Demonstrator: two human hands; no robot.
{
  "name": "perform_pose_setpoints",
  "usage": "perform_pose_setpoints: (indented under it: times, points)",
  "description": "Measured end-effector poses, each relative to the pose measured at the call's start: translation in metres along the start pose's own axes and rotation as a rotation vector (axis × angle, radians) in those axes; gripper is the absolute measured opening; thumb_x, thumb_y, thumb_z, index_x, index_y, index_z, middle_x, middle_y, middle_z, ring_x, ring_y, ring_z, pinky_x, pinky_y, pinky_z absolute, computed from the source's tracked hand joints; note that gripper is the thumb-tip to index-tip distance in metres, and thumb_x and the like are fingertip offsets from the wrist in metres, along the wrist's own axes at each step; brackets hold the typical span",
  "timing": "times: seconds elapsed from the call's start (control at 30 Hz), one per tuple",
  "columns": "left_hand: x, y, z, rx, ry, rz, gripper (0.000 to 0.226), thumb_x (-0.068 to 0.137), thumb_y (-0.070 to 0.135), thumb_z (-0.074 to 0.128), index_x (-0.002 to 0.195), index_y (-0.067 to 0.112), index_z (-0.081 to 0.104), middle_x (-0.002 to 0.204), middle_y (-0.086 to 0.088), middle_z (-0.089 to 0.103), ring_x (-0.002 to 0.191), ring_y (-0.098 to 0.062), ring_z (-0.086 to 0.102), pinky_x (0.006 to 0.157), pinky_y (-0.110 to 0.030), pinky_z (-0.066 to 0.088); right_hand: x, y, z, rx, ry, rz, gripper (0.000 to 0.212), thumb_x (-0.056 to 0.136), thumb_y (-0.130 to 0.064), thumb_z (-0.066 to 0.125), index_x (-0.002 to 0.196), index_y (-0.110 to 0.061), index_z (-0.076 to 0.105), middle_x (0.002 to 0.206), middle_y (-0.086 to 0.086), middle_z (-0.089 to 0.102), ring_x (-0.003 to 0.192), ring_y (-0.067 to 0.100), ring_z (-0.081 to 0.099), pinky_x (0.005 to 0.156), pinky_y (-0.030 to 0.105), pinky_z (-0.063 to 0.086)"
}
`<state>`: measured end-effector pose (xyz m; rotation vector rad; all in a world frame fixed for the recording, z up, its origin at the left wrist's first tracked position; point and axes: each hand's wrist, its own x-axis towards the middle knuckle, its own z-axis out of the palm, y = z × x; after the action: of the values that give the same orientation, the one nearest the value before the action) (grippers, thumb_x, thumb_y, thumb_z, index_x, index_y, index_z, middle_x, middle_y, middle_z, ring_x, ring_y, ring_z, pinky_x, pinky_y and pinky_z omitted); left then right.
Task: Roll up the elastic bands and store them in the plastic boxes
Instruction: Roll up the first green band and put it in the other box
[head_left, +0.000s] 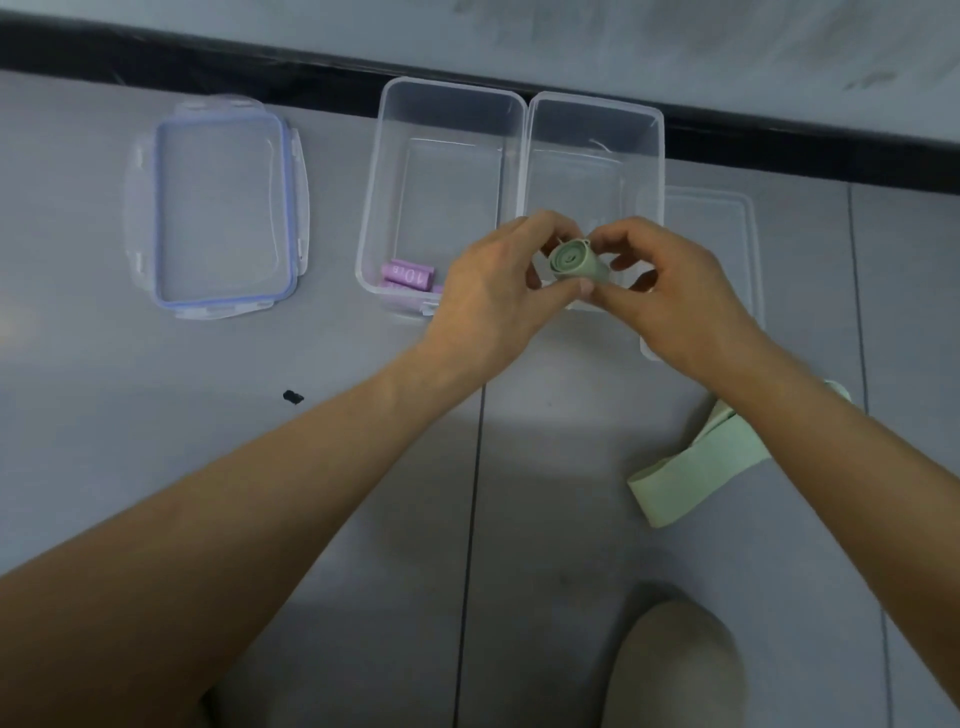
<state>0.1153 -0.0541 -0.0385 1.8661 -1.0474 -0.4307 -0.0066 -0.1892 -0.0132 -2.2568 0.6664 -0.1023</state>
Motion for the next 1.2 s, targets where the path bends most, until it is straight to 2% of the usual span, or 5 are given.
perform_pose_setpoints:
  times: [0.27,0.5,0.87,1.0,1.2]
  points:
    - [0.028,-0.013,-0.004,0.131,-0.060,-0.111,0.033,0.085,0.042,0.069,0.110,0.025,0.057,0.097,0.010,0.063,0.074,-0.007,0.056,0.064,-0.019,0.044,0.041,0.003,-0.010,-0.246,-0.017,-0.071,0.027,0.090,-0.041,0.066,0.116,-0.033,0.066,0.106,-0.013,0.063,0.095,0.012,0.055,0.080,0.034,0.044]
    - [0.039,-0.041,-0.008,0.605,-0.131,0.016,0.053,0.086,0.041,0.068,0.134,0.024,0.053,0.129,-0.001,0.056,0.113,-0.025,0.049,0.096,-0.036,0.041,0.070,0.023,0.012,-0.460,-0.162,-0.008,0.031,0.092,-0.036,0.065,0.122,-0.026,0.065,0.114,-0.003,0.067,0.095,0.014,0.051,0.078,0.029,0.036]
    - [0.031,-0.043,-0.011,0.726,-0.178,0.023,0.054,0.084,0.051,0.065,0.132,0.029,0.057,0.147,0.006,0.044,0.128,-0.025,0.038,0.103,-0.040,0.034,0.094,0.025,0.029,-0.371,-0.482,0.195,0.021,0.094,-0.026,0.064,0.114,-0.025,0.070,0.112,-0.003,0.067,0.103,0.020,0.060,0.093,0.032,0.045]
    - [0.028,-0.041,-0.010,0.730,-0.170,0.024,0.048,0.084,0.052,0.064,0.127,0.030,0.061,0.147,0.006,0.044,0.128,-0.025,0.038,0.102,-0.040,0.034,0.096,0.025,0.034,-0.372,-0.507,0.249,0.024,0.094,-0.027,0.063,0.118,-0.025,0.069,0.118,0.000,0.067,0.108,0.022,0.059,0.099,0.034,0.045]
    - [0.023,-0.041,-0.005,0.706,-0.142,0.010,0.037,0.084,0.050,0.064,0.116,0.031,0.067,0.146,0.005,0.043,0.129,-0.025,0.038,0.101,-0.040,0.034,0.095,0.023,0.041,-0.302,-0.381,0.250,0.012,0.091,-0.022,0.067,0.096,-0.033,0.071,0.105,-0.002,0.068,0.093,0.018,0.061,0.083,0.028,0.045]
